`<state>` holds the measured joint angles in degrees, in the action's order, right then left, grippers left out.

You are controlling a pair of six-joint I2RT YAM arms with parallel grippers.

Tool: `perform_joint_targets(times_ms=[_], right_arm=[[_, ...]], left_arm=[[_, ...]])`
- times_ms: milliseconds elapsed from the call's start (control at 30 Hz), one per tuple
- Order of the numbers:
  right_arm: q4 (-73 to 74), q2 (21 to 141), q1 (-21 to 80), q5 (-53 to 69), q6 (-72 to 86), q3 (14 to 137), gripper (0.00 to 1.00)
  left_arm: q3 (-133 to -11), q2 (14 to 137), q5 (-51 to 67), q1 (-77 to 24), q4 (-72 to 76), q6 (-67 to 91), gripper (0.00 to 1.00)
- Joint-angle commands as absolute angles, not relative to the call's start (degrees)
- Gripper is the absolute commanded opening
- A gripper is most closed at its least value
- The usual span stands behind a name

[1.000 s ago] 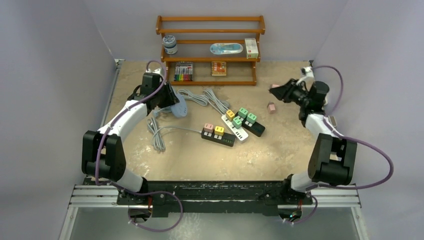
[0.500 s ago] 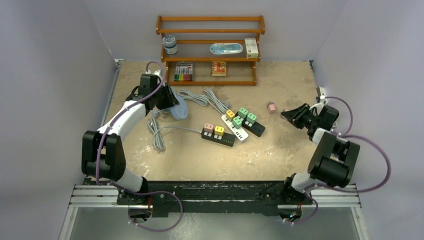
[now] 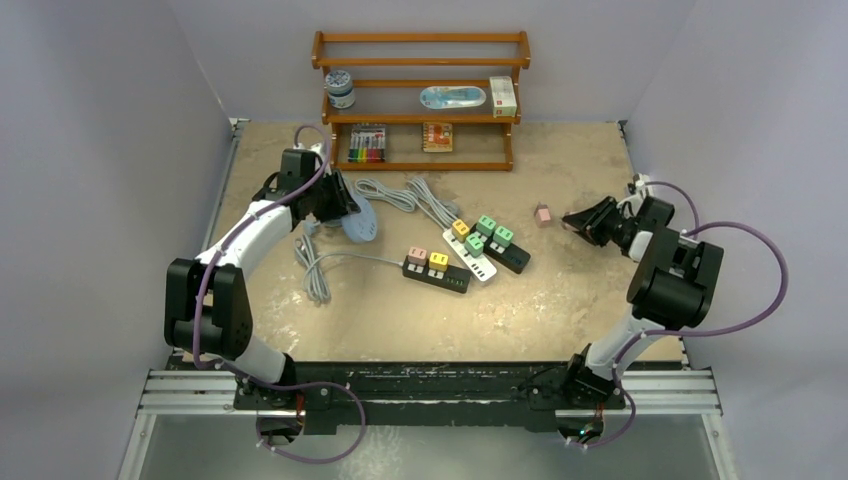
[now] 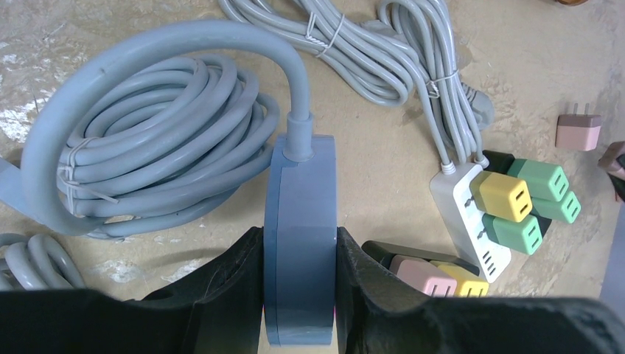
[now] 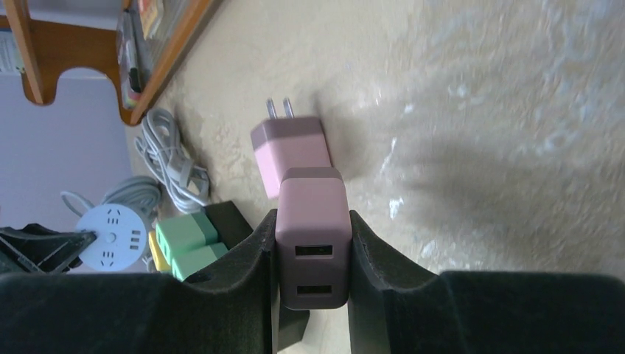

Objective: Pull the plug off the socket

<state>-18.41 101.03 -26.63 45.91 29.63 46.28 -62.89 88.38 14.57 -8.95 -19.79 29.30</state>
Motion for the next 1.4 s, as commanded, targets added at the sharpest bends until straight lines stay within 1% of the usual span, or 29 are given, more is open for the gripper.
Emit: perform_joint_targets(times_ms=[0,67,100,133,200,233,367,467,567,667,733,800,933,1000,1200,1367], right_arm=[[-19.04,101.95,-26.54,44.41,29.69,51.12,0.32],[-19.18,101.87,-26.46,43.01,29.98,51.08,0.41],[-19.46,101.54,-26.36,42.15,30.11,51.06,0.51],[-19.21,101.15,-26.15,41.17,30.1,51.32,0.64],[-18.01,100.46,-25.56,39.02,29.25,52.37,0.94],[-17.37,100.26,-25.19,38.17,28.74,53.03,0.99],[-15.54,99.13,-23.94,35.31,27.17,54.94,0.99],[-13.54,94.92,-20.57,25.68,23.86,57.04,0.99],[-12.75,88.83,-14.21,12.61,19.45,57.78,0.99],[-15.98,82.67,-7.11,3.91,14.37,56.12,0.99],[-19.3,80.05,-4.79,3.92,12.15,53.64,0.99],[-20.24,80.52,-3.92,6.87,10.5,53.42,0.98],[-12.19,86.64,-0.61,6.73,5.52,59.53,0.89],[-9.59,89.04,0.76,4.83,4.53,61.47,0.88],[-3.36,95.38,1.01,4.08,5.26,65.09,0.82],[0.39,97.18,1.05,3.62,5.84,65.26,0.76]], left_arm=[[-63.81,88.07,14.74,-7.92,-19.69,27.67,0.0],[-64.14,87.95,14.89,-7.78,-20.02,27.25,0.0],[-64.16,87.82,15.07,-7.67,-20.04,27.27,0.0],[-64.05,87.7,15.3,-7.58,-19.92,27.36,0.0],[-63.82,87.46,15.7,-7.47,-19.54,27.42,0.0],[-63.81,87.39,15.71,-7.47,-19.59,27.38,0.0],[-63.81,87.25,15.64,-7.3,-20.08,27.12,0.0],[-63.72,87.06,15.2,-7.21,-20.41,26.91,0.0],[-63.72,86.89,14.69,-7.12,-20.48,26.78,0.0],[-63.63,86.9,14.75,-7.12,-20.35,26.93,0.0],[-63.63,86.88,14.85,-7.06,-20.3,26.97,0.0],[-63.62,87.0,14.97,-7.03,-20.15,27.05,0.0],[-63.81,87.22,15.42,-7.03,-20.14,27.07,0.0],[-63.67,87.15,15.35,-7.03,-20.34,27.07,0.0],[-63.41,87.03,15.29,-7.03,-20.39,27.04,0.0],[-63.28,87.23,15.54,-7.03,-20.56,27.07,0.0]])
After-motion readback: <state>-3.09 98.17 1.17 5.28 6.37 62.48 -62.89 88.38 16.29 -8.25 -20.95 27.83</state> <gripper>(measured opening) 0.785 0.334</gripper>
